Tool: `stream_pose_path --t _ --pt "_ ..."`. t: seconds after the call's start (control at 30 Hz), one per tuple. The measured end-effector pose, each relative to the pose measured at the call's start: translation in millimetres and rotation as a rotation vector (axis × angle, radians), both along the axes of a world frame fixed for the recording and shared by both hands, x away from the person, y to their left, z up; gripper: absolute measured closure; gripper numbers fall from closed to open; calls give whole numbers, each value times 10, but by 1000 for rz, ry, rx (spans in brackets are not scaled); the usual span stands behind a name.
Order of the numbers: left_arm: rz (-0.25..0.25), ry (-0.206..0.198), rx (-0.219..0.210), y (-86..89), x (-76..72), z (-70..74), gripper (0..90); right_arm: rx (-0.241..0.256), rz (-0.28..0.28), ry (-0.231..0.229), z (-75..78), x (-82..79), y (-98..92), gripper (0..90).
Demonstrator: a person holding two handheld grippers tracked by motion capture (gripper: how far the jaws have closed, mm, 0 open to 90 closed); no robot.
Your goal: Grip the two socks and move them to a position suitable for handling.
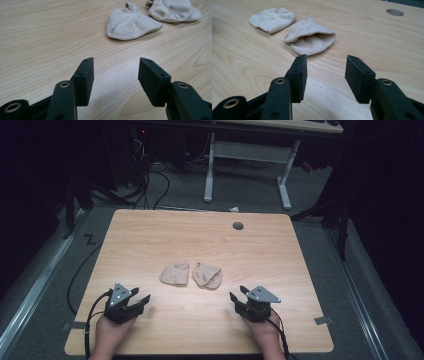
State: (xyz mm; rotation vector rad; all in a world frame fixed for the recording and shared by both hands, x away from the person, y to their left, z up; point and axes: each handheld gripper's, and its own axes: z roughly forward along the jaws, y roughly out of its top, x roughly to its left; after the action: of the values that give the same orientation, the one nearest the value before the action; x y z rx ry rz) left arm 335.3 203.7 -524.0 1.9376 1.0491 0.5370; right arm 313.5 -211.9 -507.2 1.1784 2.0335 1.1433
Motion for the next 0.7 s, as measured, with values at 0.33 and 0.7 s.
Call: stream_pose_path --t 0.33,0.7 --pt "-6 28 -11 6 34 -12 469 -38 52 -20 104 33 178 541" --pt "4 30 -12 21 20 -6 468 -42 92 -8 208 149 369 544"
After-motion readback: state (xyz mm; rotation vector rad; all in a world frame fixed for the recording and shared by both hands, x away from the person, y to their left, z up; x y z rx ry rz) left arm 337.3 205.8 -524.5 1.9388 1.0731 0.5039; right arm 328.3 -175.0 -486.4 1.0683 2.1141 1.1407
